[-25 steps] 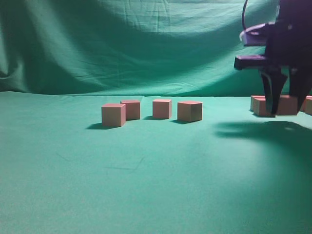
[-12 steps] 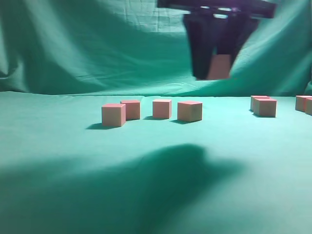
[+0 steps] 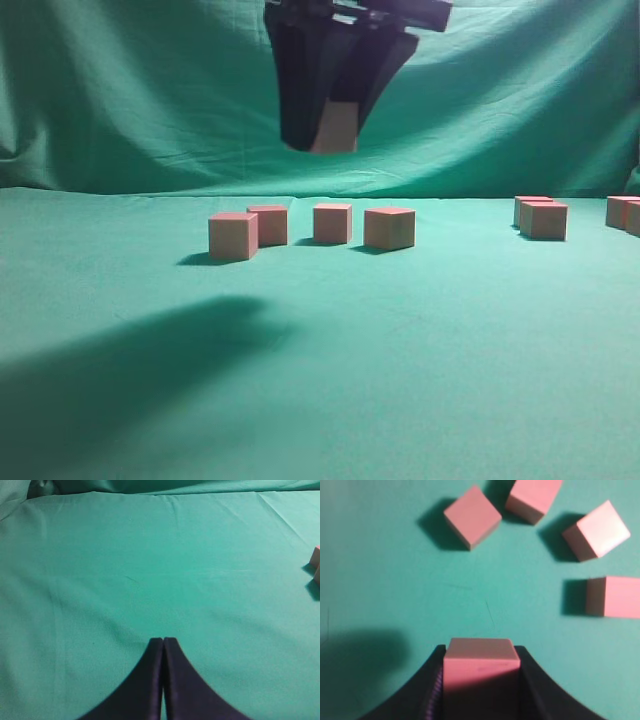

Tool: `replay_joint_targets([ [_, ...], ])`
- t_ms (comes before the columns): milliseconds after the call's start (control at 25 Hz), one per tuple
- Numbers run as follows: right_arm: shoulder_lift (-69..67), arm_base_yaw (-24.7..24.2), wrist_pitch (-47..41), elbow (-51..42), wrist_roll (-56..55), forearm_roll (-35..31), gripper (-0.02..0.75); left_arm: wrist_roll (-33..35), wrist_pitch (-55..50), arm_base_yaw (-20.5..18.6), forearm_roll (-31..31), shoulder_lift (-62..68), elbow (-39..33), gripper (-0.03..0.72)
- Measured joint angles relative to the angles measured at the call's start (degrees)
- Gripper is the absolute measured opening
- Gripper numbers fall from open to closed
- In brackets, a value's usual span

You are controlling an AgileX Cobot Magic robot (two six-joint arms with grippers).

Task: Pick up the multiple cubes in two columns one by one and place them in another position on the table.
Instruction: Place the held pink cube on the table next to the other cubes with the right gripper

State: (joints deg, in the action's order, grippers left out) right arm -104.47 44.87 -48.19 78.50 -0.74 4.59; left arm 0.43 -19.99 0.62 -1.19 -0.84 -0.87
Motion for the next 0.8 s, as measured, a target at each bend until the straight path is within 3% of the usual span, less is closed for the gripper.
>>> replay_joint_targets([
  [360, -10.3, 1.7, -5.8, 11.1, 0.0, -1.9, 0.262, 0.0, 0.0, 0.0, 0.0, 0.0, 0.0, 0.0],
  [800, -15.4, 2.3, -3.8, 13.2, -0.4, -1.9, 0.262, 0.0, 0.0, 0.0, 0.0, 0.0, 0.0, 0.0],
])
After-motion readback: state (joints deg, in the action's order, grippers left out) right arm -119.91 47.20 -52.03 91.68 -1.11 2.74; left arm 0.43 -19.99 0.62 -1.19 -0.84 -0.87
